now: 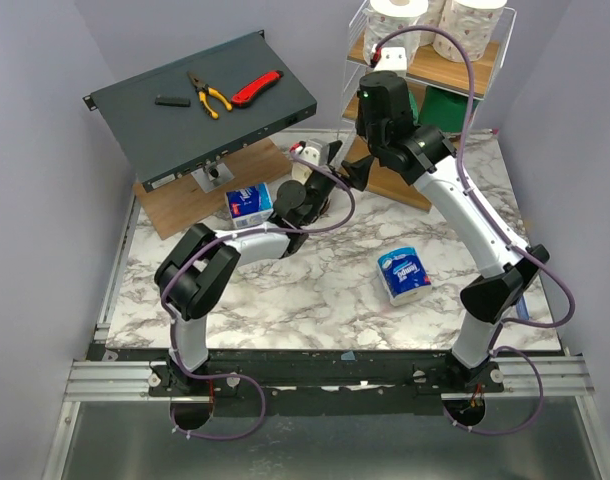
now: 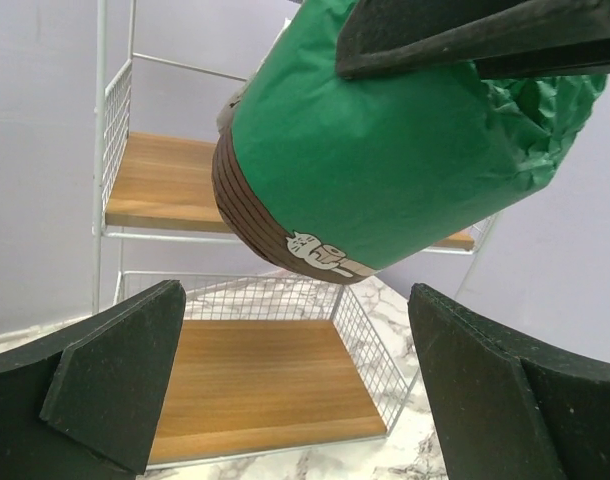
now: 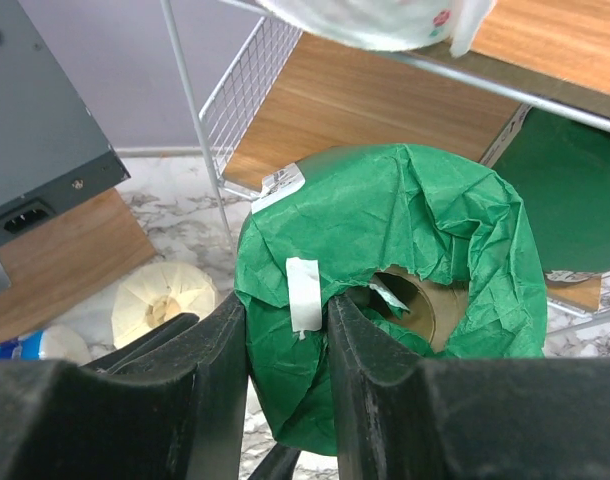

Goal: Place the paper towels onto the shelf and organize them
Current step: Place the paper towel on the shelf.

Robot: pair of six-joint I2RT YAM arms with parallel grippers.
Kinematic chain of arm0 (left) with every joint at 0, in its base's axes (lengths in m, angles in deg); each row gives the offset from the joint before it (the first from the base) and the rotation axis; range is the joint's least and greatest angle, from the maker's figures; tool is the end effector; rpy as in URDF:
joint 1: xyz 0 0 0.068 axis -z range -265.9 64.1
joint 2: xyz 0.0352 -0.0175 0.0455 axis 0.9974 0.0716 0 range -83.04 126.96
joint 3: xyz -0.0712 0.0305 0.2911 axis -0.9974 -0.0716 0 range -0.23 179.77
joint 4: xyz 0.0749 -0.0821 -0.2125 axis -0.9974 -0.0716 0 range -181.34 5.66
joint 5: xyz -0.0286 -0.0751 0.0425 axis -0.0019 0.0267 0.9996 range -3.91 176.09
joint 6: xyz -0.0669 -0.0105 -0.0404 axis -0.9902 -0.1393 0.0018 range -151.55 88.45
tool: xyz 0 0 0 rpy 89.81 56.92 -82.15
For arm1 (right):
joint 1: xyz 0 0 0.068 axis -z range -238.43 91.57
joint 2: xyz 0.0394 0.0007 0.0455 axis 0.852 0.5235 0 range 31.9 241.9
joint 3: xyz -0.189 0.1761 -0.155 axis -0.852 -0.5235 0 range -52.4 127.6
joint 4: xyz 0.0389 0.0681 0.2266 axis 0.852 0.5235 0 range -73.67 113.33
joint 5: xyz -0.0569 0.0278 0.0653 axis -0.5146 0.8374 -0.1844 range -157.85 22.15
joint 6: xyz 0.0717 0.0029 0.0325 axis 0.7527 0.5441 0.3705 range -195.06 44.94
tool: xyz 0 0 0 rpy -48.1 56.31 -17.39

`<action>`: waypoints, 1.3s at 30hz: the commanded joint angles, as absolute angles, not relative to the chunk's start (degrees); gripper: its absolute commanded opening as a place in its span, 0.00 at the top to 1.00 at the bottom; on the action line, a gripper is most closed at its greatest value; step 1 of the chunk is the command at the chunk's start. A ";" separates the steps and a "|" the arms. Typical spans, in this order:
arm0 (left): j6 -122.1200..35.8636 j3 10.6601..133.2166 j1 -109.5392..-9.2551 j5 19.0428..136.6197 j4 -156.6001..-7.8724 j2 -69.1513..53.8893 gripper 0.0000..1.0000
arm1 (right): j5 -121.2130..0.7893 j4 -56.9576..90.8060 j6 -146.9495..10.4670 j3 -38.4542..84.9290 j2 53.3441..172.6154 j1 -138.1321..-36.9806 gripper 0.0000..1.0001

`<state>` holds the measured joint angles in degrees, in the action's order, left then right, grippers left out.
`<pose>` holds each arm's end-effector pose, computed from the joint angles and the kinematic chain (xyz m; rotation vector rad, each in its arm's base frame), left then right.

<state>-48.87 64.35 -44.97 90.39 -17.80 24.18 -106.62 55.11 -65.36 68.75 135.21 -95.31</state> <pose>0.3356 -0.2843 0.3448 0.1770 1.1836 -0.8545 0.3443 0.2053 0.4787 0.0006 1.8544 -0.0921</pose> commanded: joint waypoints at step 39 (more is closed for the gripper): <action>-42.01 82.43 -44.90 88.91 -21.99 34.80 0.01 | -109.96 44.28 -67.93 65.54 135.93 -92.05 0.62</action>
<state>-41.05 79.84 -44.97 90.69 -21.84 33.38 -109.20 47.16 -67.22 64.42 134.66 -92.45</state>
